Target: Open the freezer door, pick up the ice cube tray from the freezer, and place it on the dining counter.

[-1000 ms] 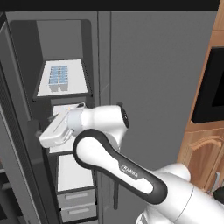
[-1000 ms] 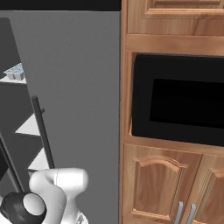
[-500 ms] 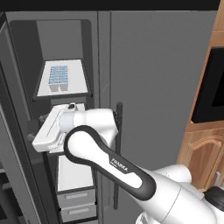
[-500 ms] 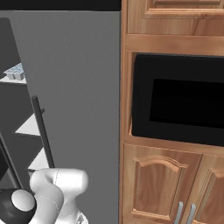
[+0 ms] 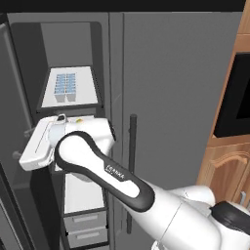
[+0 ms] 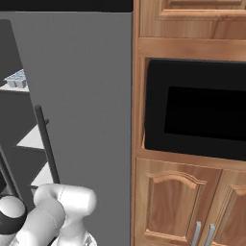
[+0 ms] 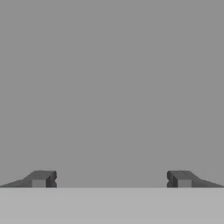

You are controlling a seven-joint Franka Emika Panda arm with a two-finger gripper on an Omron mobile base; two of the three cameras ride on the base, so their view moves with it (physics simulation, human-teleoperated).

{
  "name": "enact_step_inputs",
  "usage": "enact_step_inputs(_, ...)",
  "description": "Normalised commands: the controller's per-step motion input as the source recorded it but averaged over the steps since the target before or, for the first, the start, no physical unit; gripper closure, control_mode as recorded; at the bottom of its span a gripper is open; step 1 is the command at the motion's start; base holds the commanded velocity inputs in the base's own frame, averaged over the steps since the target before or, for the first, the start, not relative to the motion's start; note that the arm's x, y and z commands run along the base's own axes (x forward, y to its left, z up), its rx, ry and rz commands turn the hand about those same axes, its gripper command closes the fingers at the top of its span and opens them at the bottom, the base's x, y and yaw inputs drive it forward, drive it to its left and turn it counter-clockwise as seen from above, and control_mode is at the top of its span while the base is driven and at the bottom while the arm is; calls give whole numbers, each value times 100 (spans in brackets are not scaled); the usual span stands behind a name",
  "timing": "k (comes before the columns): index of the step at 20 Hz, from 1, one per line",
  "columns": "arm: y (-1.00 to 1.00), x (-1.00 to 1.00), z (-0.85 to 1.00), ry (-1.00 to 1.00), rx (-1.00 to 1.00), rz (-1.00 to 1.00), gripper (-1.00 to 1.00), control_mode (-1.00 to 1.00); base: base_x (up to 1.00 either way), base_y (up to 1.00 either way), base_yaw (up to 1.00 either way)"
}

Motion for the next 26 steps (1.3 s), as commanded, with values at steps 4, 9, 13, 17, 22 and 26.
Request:
enact_step_inputs(4, 53, 1, 0, 0, 0, 4, -100, -100, 0, 0, 0)
enact_step_inputs(9, 29, -1, 0, -1, 0, 0, -100, -100, 0, 0, 0)
enact_step_inputs(13, -29, -15, 16, -1, -1, -6, -100, -100, 0, 0, 0)
enact_step_inputs(17, -70, -21, 17, 0, 0, -16, -100, -100, 0, 0, 0)
enact_step_inputs(22, -73, -6, 7, 0, -1, -25, -100, -100, 0, 0, 0)
enact_step_inputs(26, -70, 0, 8, 2, -3, -25, -100, -100, 0, 0, 0)
